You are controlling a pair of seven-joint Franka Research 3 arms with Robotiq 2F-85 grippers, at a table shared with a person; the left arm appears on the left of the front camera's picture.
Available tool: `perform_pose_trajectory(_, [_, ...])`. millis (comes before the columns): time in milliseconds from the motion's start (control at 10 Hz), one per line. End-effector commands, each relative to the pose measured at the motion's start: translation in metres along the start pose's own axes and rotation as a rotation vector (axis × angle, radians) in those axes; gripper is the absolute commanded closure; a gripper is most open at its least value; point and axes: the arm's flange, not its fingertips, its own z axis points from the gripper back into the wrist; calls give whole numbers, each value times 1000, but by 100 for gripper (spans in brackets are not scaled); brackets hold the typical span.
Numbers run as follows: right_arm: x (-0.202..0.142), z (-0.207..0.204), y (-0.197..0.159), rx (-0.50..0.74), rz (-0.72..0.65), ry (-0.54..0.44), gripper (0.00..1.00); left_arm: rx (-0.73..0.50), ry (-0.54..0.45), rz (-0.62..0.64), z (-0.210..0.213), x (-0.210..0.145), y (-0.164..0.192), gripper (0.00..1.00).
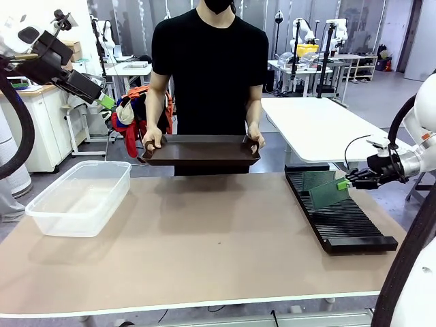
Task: Sort PCBs into racks and boxes based on the side picked up.
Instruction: If the short side of the Blank PCB is picked up, insert it into the PCB Rack ; if the long side is picked up, place it in the Organizing box.
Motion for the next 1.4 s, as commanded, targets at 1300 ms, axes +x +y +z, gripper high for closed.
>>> perform_pose_trajectory(1300, [-23,9,-8,71,-40,95,58,-12,1,3,0,-2,0,0])
